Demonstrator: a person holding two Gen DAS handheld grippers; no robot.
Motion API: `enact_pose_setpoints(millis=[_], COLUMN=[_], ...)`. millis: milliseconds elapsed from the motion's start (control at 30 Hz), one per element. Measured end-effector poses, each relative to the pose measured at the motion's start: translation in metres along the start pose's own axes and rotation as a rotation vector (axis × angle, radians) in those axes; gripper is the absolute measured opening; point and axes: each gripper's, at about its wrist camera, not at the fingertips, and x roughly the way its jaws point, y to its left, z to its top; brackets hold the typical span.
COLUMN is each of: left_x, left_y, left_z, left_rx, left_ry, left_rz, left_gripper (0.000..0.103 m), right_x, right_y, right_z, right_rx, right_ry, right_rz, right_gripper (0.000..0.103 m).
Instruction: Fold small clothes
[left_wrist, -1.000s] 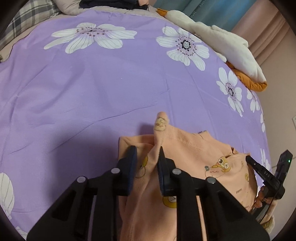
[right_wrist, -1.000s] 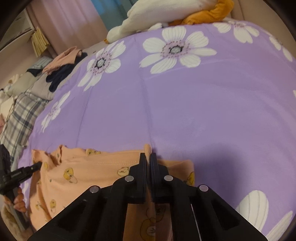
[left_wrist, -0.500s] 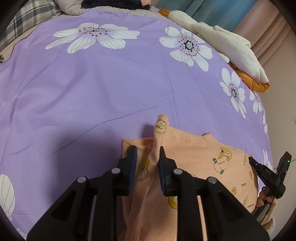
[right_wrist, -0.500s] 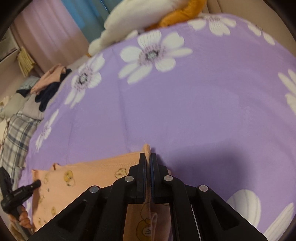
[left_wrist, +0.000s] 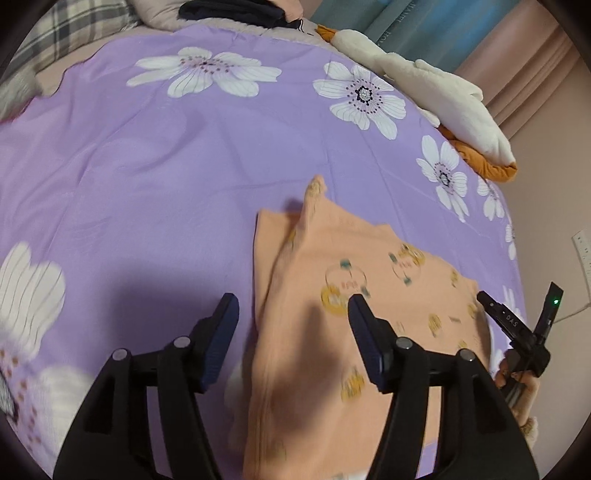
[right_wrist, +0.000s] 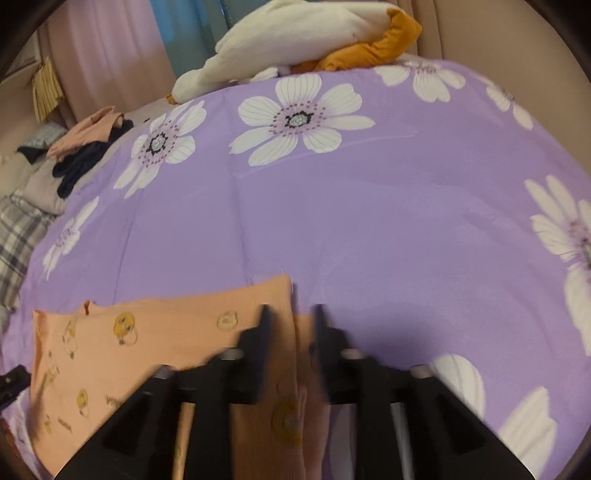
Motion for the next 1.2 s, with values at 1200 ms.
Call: enact_pose_setpoints(millis=[1200], left_x=[-0.034], left_y=[0.009], left_z=[-0.095], left_rx=[0.003], left_ry=[0.045], left_rz=[-0.068], left_gripper=[0.07], right_x=[-0.057], right_y=[0.005], right_z=[-0.107], right_rx=[0.338], right_ry=[0.031], right_rz=[0.319], right_gripper=[0.07])
